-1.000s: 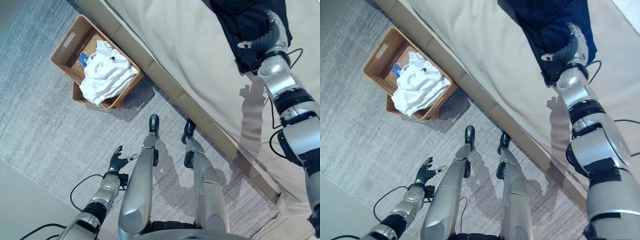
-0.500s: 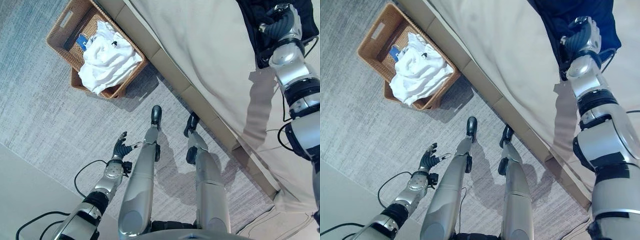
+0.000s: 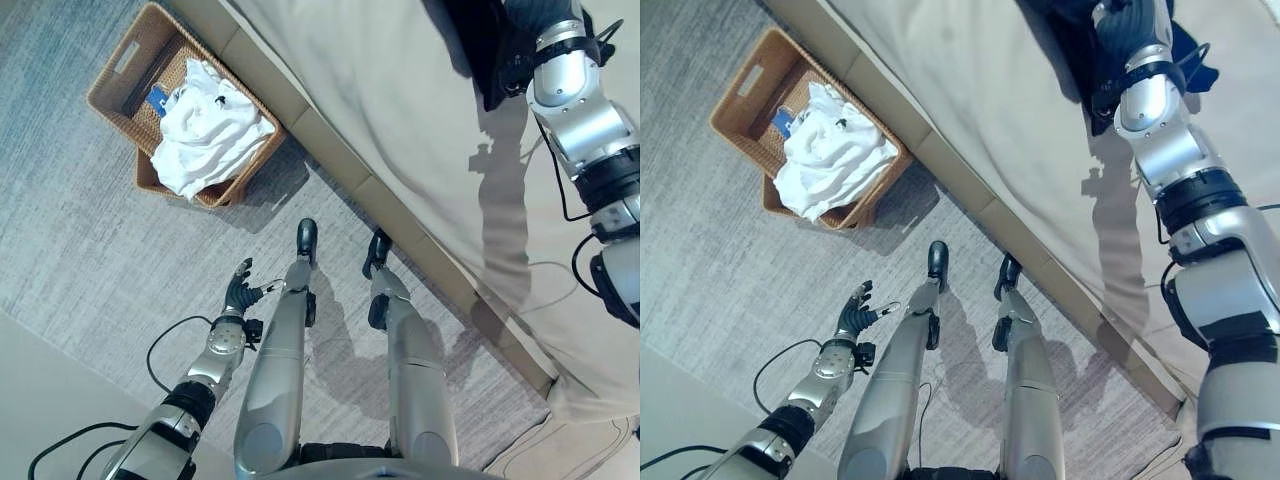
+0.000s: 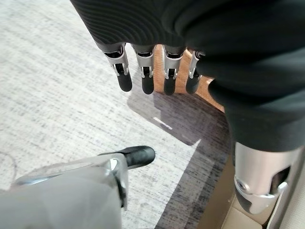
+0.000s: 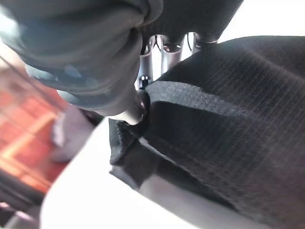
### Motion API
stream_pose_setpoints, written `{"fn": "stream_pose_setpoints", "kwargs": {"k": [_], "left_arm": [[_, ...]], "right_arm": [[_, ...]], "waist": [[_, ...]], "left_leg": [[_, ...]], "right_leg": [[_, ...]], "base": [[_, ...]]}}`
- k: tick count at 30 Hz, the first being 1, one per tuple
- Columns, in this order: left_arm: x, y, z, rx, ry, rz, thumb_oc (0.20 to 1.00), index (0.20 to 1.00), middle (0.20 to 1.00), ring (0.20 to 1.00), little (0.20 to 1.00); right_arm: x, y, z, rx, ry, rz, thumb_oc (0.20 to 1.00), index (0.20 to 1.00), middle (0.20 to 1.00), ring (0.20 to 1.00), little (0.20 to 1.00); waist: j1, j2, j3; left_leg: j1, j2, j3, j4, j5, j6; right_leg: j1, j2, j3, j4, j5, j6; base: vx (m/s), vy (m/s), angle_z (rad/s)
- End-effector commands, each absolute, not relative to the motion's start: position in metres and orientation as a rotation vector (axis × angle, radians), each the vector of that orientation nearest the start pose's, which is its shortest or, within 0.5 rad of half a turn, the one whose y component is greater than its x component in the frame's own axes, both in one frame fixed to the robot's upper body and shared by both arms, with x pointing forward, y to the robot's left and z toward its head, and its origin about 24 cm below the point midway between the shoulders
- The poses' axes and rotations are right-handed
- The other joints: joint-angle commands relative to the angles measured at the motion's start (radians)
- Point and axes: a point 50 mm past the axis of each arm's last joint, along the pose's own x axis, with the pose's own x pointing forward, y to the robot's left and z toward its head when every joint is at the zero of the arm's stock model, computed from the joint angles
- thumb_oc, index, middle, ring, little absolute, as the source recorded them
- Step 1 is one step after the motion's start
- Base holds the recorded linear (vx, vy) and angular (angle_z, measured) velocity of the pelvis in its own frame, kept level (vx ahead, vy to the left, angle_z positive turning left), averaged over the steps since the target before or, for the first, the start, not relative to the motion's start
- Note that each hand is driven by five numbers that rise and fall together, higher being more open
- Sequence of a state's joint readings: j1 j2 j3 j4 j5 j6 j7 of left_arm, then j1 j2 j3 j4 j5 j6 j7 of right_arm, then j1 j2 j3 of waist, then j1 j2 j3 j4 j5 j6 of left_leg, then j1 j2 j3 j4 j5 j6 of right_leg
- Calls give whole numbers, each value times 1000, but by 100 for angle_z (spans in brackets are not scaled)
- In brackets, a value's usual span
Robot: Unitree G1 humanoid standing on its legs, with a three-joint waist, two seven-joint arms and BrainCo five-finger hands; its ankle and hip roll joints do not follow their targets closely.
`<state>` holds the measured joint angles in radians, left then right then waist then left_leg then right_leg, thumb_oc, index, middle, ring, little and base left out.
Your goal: Pick up clothes into the bucket
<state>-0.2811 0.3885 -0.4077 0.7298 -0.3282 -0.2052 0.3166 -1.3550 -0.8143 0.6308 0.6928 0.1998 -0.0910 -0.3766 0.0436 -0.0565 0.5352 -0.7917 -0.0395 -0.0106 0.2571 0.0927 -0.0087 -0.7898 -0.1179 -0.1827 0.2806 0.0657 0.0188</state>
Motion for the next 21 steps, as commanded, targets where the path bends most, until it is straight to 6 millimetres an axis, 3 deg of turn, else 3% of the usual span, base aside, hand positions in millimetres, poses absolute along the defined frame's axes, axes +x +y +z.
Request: {"fn": "stream_pose_setpoints", "kwargs": {"k": [1, 5, 10, 14, 15, 16, 17, 18, 19, 20, 21], "left_arm": [[257, 221, -43, 284, 325, 198, 1000, 1000, 1000, 1000, 1000], [254, 225, -42, 287, 323, 209, 1000, 1000, 1000, 1000, 1000], [248, 235, -39, 278, 306, 226, 1000, 1000, 1000, 1000, 1000], [253, 238, -20, 242, 214, 215, 1000, 1000, 1000, 1000, 1000], [257, 238, -3, 211, 130, 205, 1000, 1000, 1000, 1000, 1000], [257, 239, -3, 212, 130, 205, 1000, 1000, 1000, 1000, 1000], [259, 238, 12, 188, 62, 193, 1000, 1000, 1000, 1000, 1000], [262, 235, 33, 147, -34, 178, 1000, 1000, 1000, 1000, 1000], [265, 231, 70, 108, -184, 120, 1000, 1000, 1000, 1000, 1000], [265, 231, 71, 110, -184, 119, 1000, 1000, 1000, 1000, 1000], [266, 228, 91, 111, -265, 84, 1000, 1000, 1000, 1000, 1000]], "right_arm": [[348, -217, 376, -683, -911, -337, 200, 200, 200, 200, 200], [338, -219, 377, -641, -959, -330, 200, 200, 200, 200, 200], [316, -236, 376, -573, -1035, -348, 200, 200, 200, 200, 200], [307, -250, 374, -561, -1041, -389, 200, 200, 200, 200, 200], [305, -256, 372, -577, -1027, -400, 200, 200, 200, 200, 200], [305, -256, 372, -576, -1027, -401, 200, 200, 200, 200, 200], [305, -260, 368, -577, -1011, -406, 200, 200, 200, 200, 200], [303, -264, 365, -583, -1000, -412, 200, 200, 200, 200, 200], [305, -267, 355, -587, -957, -401, 200, 200, 200, 200, 200], [305, -267, 354, -586, -956, -402, 200, 200, 200, 200, 200], [306, -268, 348, -586, -931, -388, 200, 200, 200, 200, 200]], "waist": [[-1, -27, -15], [-2, -31, -15], [-10, -49, -15], [-11, -58, -17], [-11, -59, -42], [-11, -60, -43], [-10, -60, -57], [-10, -56, -69], [-12, -56, -97], [-12, -59, -98], [-12, -58, -113]], "left_leg": [[52, -12, -29, 43, -62, -25], [98, -8, -26, 35, -65, -24], [265, 4, -2, 13, -89, -19], [368, 11, 13, -14, -89, -18], [405, 16, 19, -25, -100, -20], [404, 14, 19, -30, -92, -19], [420, 16, 19, -36, -94, -20], [436, 16, 18, -40, -101, -20], [470, 20, 18, -54, -103, -21], [470, 19, 18, -58, -95, -20], [492, 19, 20, -73, -94, -20]], "right_leg": [[88, -47, 24, 15, -26, 88], [129, -44, 26, 5, -25, 89], [289, -26, 42, -41, -14, 93], [390, -16, 51, -83, 0, 98], [425, -9, 53, -96, -3, 100], [424, -10, 53, -100, 3, 100], [442, -10, 52, -108, 3, 101], [458, -7, 51, -110, -3, 102], [489, -5, 51, -117, -4, 102], [488, -6, 51, -121, 2, 102], [510, -4, 49, -134, 0, 103]], "base": [[-16, -33, -6], [-8, -13, -6], [3, -11, -14], [18, -21, -15], [19, -15, -15], [57, -25, -12], [45, -17, -6], [100, -35, -7], [61, -25, -5], [64, -25, -2], [63, -20, -1]]}}
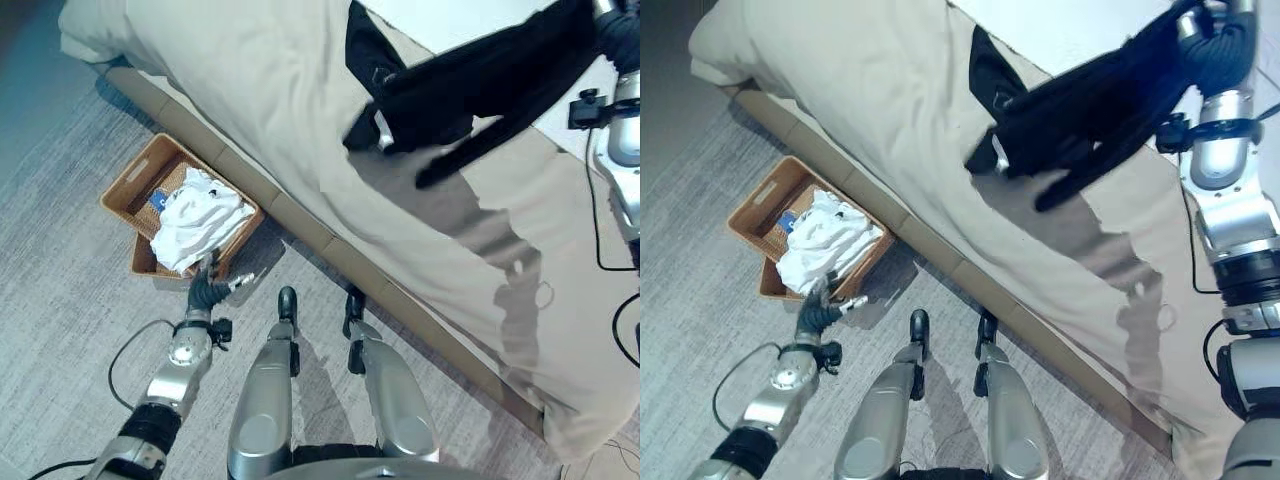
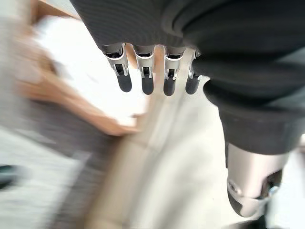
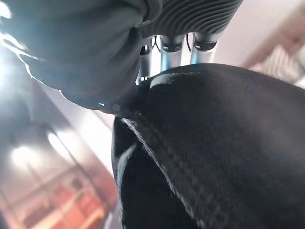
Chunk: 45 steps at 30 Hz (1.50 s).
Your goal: Pick up clothes into the bucket
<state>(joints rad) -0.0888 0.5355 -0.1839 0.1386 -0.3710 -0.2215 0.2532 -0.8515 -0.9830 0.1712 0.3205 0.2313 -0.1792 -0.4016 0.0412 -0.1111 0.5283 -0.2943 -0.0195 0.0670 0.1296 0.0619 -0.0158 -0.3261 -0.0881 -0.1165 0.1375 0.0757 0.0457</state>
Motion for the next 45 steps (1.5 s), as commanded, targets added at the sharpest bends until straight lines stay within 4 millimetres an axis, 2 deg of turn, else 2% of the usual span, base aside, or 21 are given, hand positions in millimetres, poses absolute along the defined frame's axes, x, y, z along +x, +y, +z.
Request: {"fn": "stream_pose_setpoints", "kwargs": {"k": [1, 2, 3, 4, 5, 6, 7, 9, 11, 16, 18, 19, 22, 26, 33, 45], "left_arm": [[267, 224, 120, 141, -376, 34, 1000, 1000, 1000, 1000, 1000], [266, 222, 131, 151, -418, 10, 1000, 1000, 1000, 1000, 1000], [268, 210, 168, 182, -563, -76, 1000, 1000, 1000, 1000, 1000], [268, 210, 168, 183, -564, -77, 1000, 1000, 1000, 1000, 1000], [269, 195, 191, 199, -649, -154, 1000, 1000, 1000, 1000, 1000], [269, 195, 191, 200, -649, -155, 1000, 1000, 1000, 1000, 1000], [273, 176, 205, 243, -696, -248, 1000, 1000, 1000, 1000, 1000], [278, 171, 207, 271, -701, -257, 1000, 1000, 1000, 1000, 1000], [280, 157, 223, 375, -752, -326, 1000, 1000, 1000, 1000, 1000], [295, 124, 230, 426, -732, -495, 1000, 1000, 1000, 1000, 1000], [300, 106, 228, 403, -682, -601, 1000, 1000, 1000, 1000, 1000], [300, 106, 229, 402, -682, -601, 1000, 1000, 1000, 1000, 1000], [305, 87, 228, 373, -614, -721, 1000, 1000, 1000, 1000, 1000], [308, 78, 222, 385, -565, -772, 1000, 1000, 1000, 1000, 1000], [324, 73, 201, 411, -484, -716, 1000, 1000, 1000, 1000, 1000], [342, 66, 170, 472, -402, -598, 1000, 1000, 1000, 1000, 1000]], "right_arm": [[308, -267, 343, -601, -906, -368, 200, 200, 200, 200, 200], [308, -267, 340, -614, -888, -354, 200, 200, 200, 200, 200], [312, -266, 329, -623, -837, -306, 200, 200, 200, 200, 200], [312, -266, 329, -623, -837, -307, 200, 200, 200, 200, 200], [313, -264, 320, -635, -798, -260, 200, 200, 200, 200, 200], [313, -264, 320, -634, -797, -261, 200, 200, 200, 200, 200], [317, -259, 310, -650, -750, -202, 200, 200, 200, 200, 200], [317, -259, 306, -656, -729, -184, 200, 200, 200, 200, 200], [318, -254, 304, -679, -705, -134, 200, 200, 200, 200, 200], [327, -238, 297, -731, -647, -38, 200, 200, 200, 200, 200], [332, -226, 296, -768, -629, 22, 200, 200, 200, 200, 200], [332, -226, 296, -768, -629, 21, 200, 200, 200, 200, 200], [332, -211, 299, -801, -644, 89, 200, 200, 200, 200, 200], [328, -201, 303, -801, -678, 123, 200, 200, 200, 200, 200], [310, -177, 317, -741, -816, 204, 200, 200, 200, 200, 200], [276, -146, 338, -682, -1042, 321, 200, 200, 200, 200, 200]], "waist": [[-11, 0, -126], [-14, -1, -141], [-19, 1, -179], [-19, 0, -179], [-29, 2, -215], [-28, 1, -215], [-38, 3, -249], [-43, 3, -269], [-50, 3, -302], [-63, 9, -370], [-69, 13, -406], [-68, 14, -405], [-78, 25, -445], [-81, 33, -461], [-87, 42, -487], [-101, 48, -482]], "left_leg": [[13, 3, -57, 45, -68, -15], [28, 3, -56, 31, -62, -15], [61, 4, -55, 11, -65, -16], [59, 3, -54, 8, -58, -15], [85, 5, -53, -12, -55, -15], [87, 5, -54, -15, -54, -15], [126, 8, -48, -41, -56, -17], [138, 6, -45, -60, -45, -19], [163, 10, -39, -86, -39, -23], [230, 17, -18, -121, -38, -28], [263, 19, -6, -127, -46, -28], [265, 19, -5, -128, -46, -28], [301, 18, 2, -138, -54, -27], [321, 16, 5, -140, -61, -25], [352, 18, 7, -145, -70, -21], [367, 19, 10, -142, -80, -15]], "right_leg": [[65, -31, -18, 2, -17, 76], [77, -33, -19, -11, -12, 77], [104, -31, -22, -22, -18, 80], [102, -32, -22, -25, -13, 80], [124, -30, -27, -32, -15, 82], [126, -30, -28, -33, -15, 83], [161, -25, -29, -47, -23, 85], [172, -24, -31, -63, -17, 86], [195, -21, -34, -84, -13, 92], [255, -20, -29, -119, -5, 102], [286, -23, -22, -132, -4, 106], [287, -22, -22, -133, -4, 106], [321, -22, -14, -146, -5, 109], [337, -21, -10, -151, -6, 110], [367, -22, -6, -162, -13, 111], [378, -18, -1, -157, -24, 106]], "base": [[95, -18, -2], [136, -12, -3], [81, 1, -4], [103, -14, -5], [31, -10, -5], [116, -14, -3], [62, -2, 1], [60, -5, 3], [81, -11, -4], [78, 5, -6], [93, 18, -3], [78, 12, -10], [69, 21, -17], [45, 10, -5], [26, 6, -2], [0, 0, 0]]}}
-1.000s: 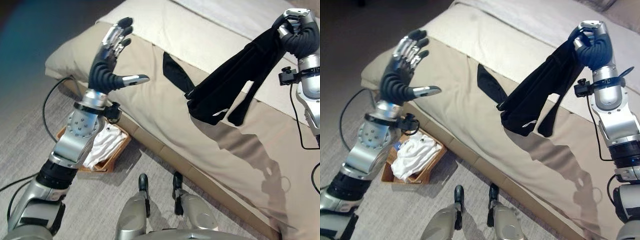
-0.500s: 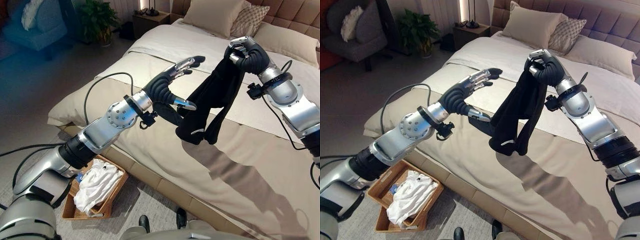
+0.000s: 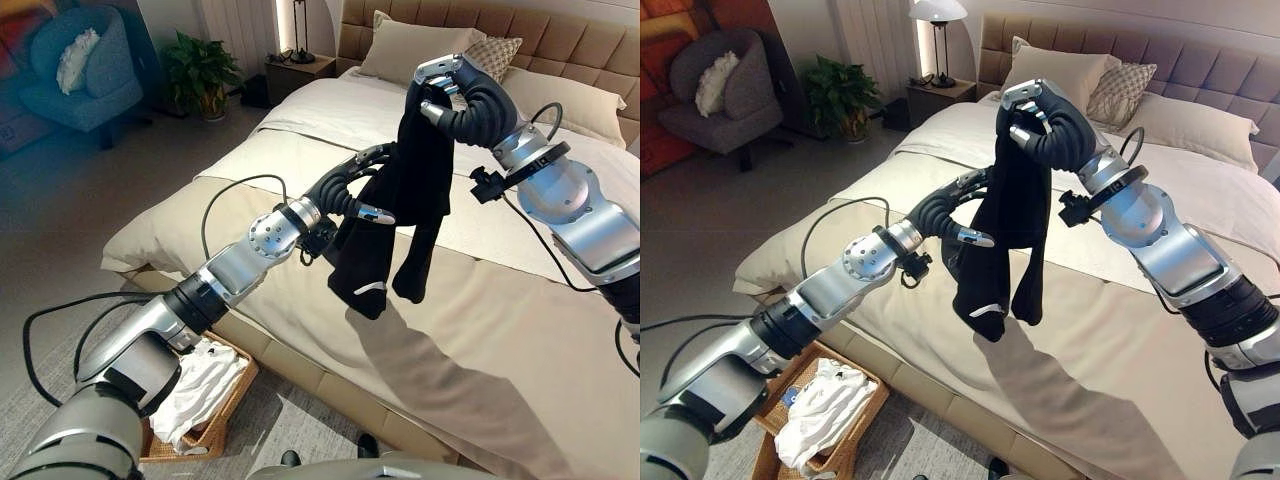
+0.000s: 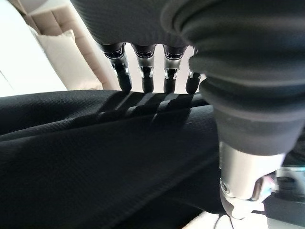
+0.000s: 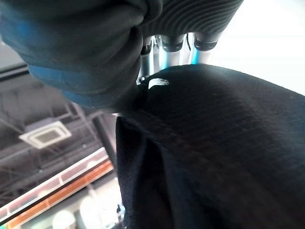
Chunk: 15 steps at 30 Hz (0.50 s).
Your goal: Pick up clothes into the bucket
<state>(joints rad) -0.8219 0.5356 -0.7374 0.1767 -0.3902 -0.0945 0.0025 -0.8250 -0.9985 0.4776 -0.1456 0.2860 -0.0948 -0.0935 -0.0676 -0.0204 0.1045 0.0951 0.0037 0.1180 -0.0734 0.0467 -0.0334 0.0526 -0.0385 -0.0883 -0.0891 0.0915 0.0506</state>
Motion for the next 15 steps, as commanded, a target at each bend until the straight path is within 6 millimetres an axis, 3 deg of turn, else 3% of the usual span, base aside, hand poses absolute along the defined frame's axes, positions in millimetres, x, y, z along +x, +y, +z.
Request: {"fn": "stream_pose_setpoints", "kwargs": {"k": [1, 11, 12, 13, 14, 15], "left_arm": [[342, 66, 170, 472, -403, -598, 1000, 1000, 1000, 1000, 1000], [341, 46, 160, 510, -377, -667, 1000, 1000, 1000, 1000, 1000], [340, 45, 162, 519, -385, -677, 893, 893, 893, 893, 893], [339, 44, 163, 535, -390, -694, 721, 721, 721, 721, 721], [339, 44, 163, 548, -391, -700, 482, 482, 482, 482, 482], [339, 44, 163, 559, -393, -707, 482, 482, 482, 482, 482]], "right_arm": [[276, -146, 338, -682, -1042, 321, 200, 200, 200, 200, 200], [268, -132, 345, -657, -1112, 372, 200, 200, 200, 200, 200], [268, -132, 346, -659, -1114, 367, 200, 200, 200, 200, 200], [268, -133, 347, -661, -1114, 360, 200, 200, 200, 200, 200], [269, -134, 347, -669, -1115, 353, 200, 200, 200, 200, 200], [269, -135, 348, -674, -1115, 343, 200, 200, 200, 200, 200]], "waist": [[8, -43, -58], [-6, -32, -63], [-7, -32, -61], [-8, -30, -61], [-9, -29, -62], [-9, -28, -64]], "left_leg": [[-22, -5, -41, 61, -65, 3], [-17, -3, -36, 61, -69, 6], [-21, -5, -35, 63, -60, 7], [-22, -4, -35, 63, -60, 7], [-21, -4, -35, 63, -60, 7], [-20, -5, -35, 63, -61, 7]], "right_leg": [[0, -67, -29, 70, -40, 102], [0, -64, -20, 73, -45, 99], [-5, -65, -20, 74, -38, 98], [-5, -66, -19, 74, -38, 98], [-5, -66, -19, 74, -38, 98], [-3, -66, -20, 73, -38, 98]], "base": [[0, 0, 0], [0, -4, -4], [-37, -2, -2], [-34, -2, -1], [0, 0, 0], [0, 0, 0]]}}
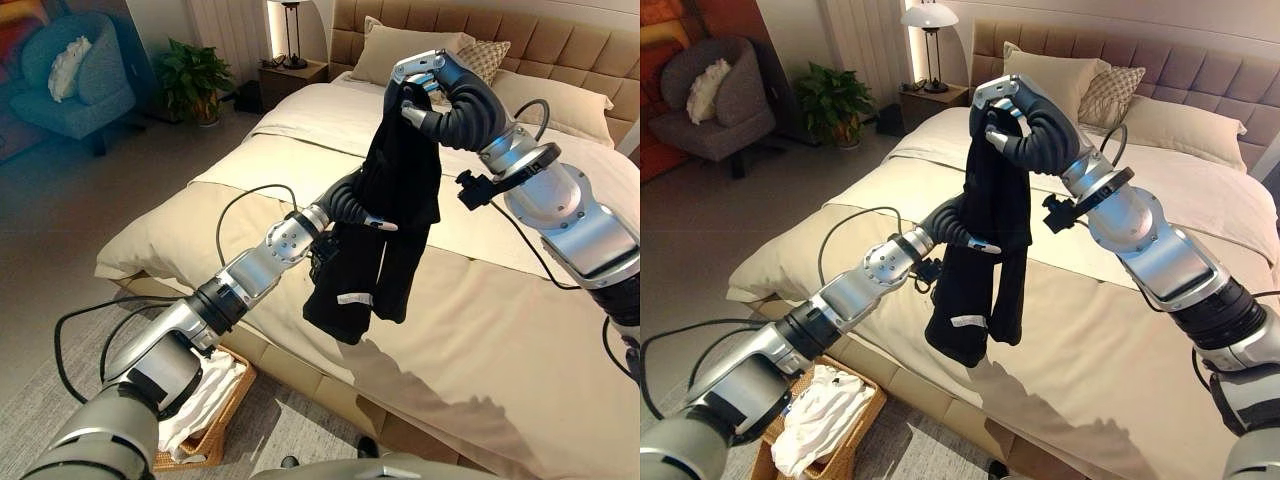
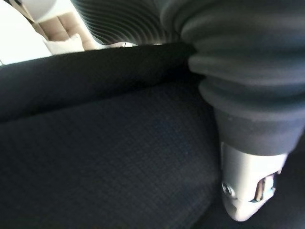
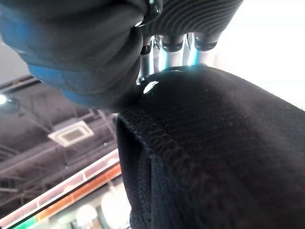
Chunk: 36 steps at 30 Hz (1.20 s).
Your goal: Pick up clothes into the bucket
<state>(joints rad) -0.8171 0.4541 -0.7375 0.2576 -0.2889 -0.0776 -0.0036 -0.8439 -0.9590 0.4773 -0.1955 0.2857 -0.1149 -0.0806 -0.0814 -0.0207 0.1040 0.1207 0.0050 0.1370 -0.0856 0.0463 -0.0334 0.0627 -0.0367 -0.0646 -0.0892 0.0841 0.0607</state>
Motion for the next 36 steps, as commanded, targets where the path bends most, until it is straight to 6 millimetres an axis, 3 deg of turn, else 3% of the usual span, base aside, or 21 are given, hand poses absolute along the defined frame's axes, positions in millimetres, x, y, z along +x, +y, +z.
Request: {"fn": "stream_pose_setpoints", "kwargs": {"k": [1, 7, 12, 13, 15, 16, 17, 20, 21, 23, 25, 28, 29, 30, 33, 36], "left_arm": [[339, 44, 163, 571, -391, -713, 200, 200, 200, 200, 200], [340, 51, 167, 627, -400, -723, 200, 200, 200, 200, 200], [338, 61, 188, 569, -465, -687, 200, 200, 200, 200, 200], [338, 65, 194, 554, -481, -673, 200, 200, 200, 200, 200], [337, 75, 209, 512, -532, -627, 200, 200, 200, 200, 200], [336, 79, 218, 494, -563, -607, 200, 200, 200, 200, 200], [336, 82, 224, 490, -582, -591, 200, 200, 200, 200, 200], [335, 100, 244, 498, -644, -521, 200, 200, 200, 200, 200], [334, 110, 260, 518, -689, -478, 200, 200, 200, 200, 200], [334, 117, 268, 546, -708, -454, 200, 200, 200, 200, 200], [334, 138, 294, 616, -763, -359, 200, 200, 200, 200, 200], [334, 154, 305, 646, -784, -289, 200, 200, 200, 200, 200], [333, 169, 316, 668, -798, -220, 200, 200, 200, 200, 200], [333, 169, 316, 669, -797, -222, 200, 200, 200, 200, 200], [329, 202, 334, 686, -806, -95, 200, 200, 200, 200, 200], [325, 216, 340, 681, -811, -42, 200, 200, 200, 200, 200]], "right_arm": [[269, -136, 348, -678, -1117, 335, 200, 200, 200, 200, 200], [275, -145, 349, -695, -1094, 274, 200, 200, 200, 200, 200], [282, -155, 343, -708, -1049, 224, 200, 200, 200, 200, 200], [283, -157, 341, -706, -1038, 216, 307, 307, 307, 307, 307], [286, -163, 335, -707, -1010, 192, 620, 620, 620, 620, 620], [288, -166, 332, -708, -994, 184, 875, 875, 875, 875, 875], [289, -168, 330, -705, -983, 175, 1000, 1000, 1000, 1000, 1000], [291, -177, 319, -684, -940, 152, 1000, 1000, 1000, 1000, 1000], [290, -183, 316, -673, -925, 132, 1000, 1000, 1000, 1000, 1000], [290, -188, 313, -664, -912, 117, 1000, 1000, 1000, 1000, 1000], [291, -202, 304, -605, -873, 75, 1000, 1000, 1000, 1000, 1000], [291, -216, 292, -519, -830, 36, 1000, 1000, 1000, 1000, 1000], [292, -229, 277, -424, -783, -5, 1000, 1000, 1000, 1000, 1000], [292, -229, 276, -422, -782, -6, 1000, 1000, 1000, 1000, 1000], [291, -249, 252, -354, -696, -75, 1000, 1000, 1000, 1000, 1000], [288, -258, 237, -312, -653, -108, 1000, 1000, 1000, 1000, 1000]], "waist": [[5, -26, -64], [5, -19, -70], [12, -15, -78], [14, -16, -79], [20, -14, -82], [23, -12, -83], [25, -12, -83], [30, -7, -85], [33, -2, -87], [32, -1, -87], [27, 9, -86], [23, 13, -86], [17, 22, -87], [17, 20, -88], [8, 31, -88], [5, 34, -89]], "left_leg": [[-44, -6, -55, 75, -60, 7], [-41, -8, -58, 73, -60, 7], [-35, -10, -65, 72, -60, 6], [-34, -10, -67, 71, -59, 6], [-31, -10, -70, 69, -58, 5], [-31, -10, -72, 68, -57, 5], [-30, -10, -73, 66, -56, 4], [-31, -11, -78, 64, -52, 2], [-26, -9, -84, 61, -58, -1], [-25, -10, -87, 59, -56, -2], [-26, -9, -89, 60, -51, -5], [-25, -8, -89, 61, -51, -6], [-23, -9, -86, 59, -50, -8], [-23, -9, -87, 59, -50, -8], [-19, -9, -86, 58, -47, -11], [-17, -8, -86, 57, -48, -11]], "right_leg": [[-13, -67, -44, 73, -31, 88], [-8, -67, -44, 74, -34, 89], [4, -70, -53, 74, -37, 87], [6, -70, -56, 73, -38, 87], [12, -71, -59, 71, -38, 86], [12, -72, -61, 71, -38, 86], [14, -72, -64, 70, -38, 86], [16, -74, -73, 71, -38, 86], [24, -73, -77, 70, -47, 87], [28, -73, -81, 71, -48, 86], [28, -74, -85, 72, -48, 86], [32, -74, -90, 73, -50, 85], [34, -75, -92, 74, -52, 84], [34, -75, -93, 73, -52, 84], [34, -75, -96, 76, -53, 82], [36, -75, -96, 76, -54, 82]], "base": [[0, 0, 0], [0, 0, 0], [0, 0, 0], [0, 0, 0], [-4, -8, 4], [-13, -9, 4], [0, 0, 0], [0, 0, 0], [0, 0, 0], [-4, -6, 8], [-17, -3, 11], [-22, 0, 11], [-9, 6, 3], [0, 0, 0], [-3, -2, 2], [0, 0, 0]]}}
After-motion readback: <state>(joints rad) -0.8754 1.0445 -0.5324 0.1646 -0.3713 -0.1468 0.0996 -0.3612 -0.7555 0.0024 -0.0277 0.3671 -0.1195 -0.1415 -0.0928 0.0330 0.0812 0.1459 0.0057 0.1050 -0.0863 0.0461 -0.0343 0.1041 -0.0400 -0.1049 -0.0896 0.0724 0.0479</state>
